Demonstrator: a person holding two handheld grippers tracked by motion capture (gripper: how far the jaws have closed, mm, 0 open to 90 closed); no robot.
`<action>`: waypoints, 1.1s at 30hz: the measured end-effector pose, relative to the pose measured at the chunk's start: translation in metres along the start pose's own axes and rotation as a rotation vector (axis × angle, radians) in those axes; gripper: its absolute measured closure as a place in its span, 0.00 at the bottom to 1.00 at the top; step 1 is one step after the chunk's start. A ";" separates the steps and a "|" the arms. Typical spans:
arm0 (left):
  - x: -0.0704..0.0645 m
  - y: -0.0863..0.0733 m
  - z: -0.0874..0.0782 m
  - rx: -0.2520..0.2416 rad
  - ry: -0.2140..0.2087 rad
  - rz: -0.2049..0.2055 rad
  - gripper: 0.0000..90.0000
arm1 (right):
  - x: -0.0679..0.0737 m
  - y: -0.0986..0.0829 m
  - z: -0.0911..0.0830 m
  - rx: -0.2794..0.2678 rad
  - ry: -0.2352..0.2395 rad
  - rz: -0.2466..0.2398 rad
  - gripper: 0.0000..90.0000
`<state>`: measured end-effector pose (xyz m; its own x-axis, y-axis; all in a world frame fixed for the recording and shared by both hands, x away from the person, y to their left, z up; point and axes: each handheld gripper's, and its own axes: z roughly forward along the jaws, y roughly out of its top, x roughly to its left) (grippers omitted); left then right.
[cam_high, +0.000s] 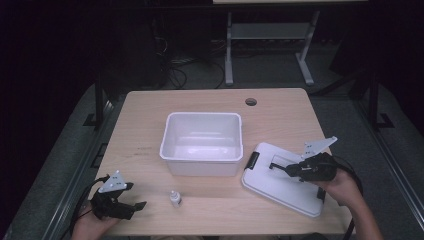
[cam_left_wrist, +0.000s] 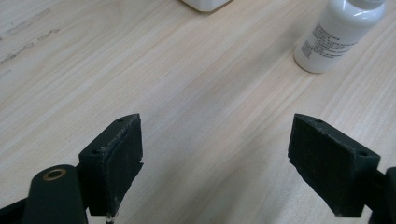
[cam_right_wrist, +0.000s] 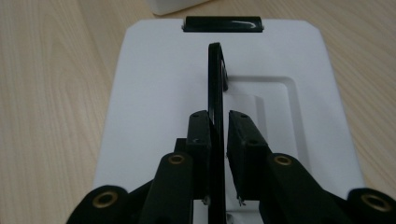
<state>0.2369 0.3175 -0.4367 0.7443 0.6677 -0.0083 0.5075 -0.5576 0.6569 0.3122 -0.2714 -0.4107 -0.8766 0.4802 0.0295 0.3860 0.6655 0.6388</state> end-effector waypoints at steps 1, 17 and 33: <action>0.000 0.001 -0.001 0.000 0.001 0.003 0.20 | 0.000 0.000 0.000 0.000 0.000 0.000 0.85; -0.006 0.017 -0.012 -0.021 -0.020 0.059 0.20 | 0.031 0.008 -0.009 -0.044 -0.025 -0.050 0.67; -0.017 0.035 -0.019 -0.045 -0.070 0.122 0.20 | 0.055 0.007 0.005 -0.063 0.003 -0.087 0.54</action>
<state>0.2336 0.2958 -0.3986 0.8286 0.5594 0.0228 0.3921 -0.6089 0.6895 0.2682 -0.2372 -0.4083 -0.9069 0.4205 -0.0263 0.2894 0.6672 0.6864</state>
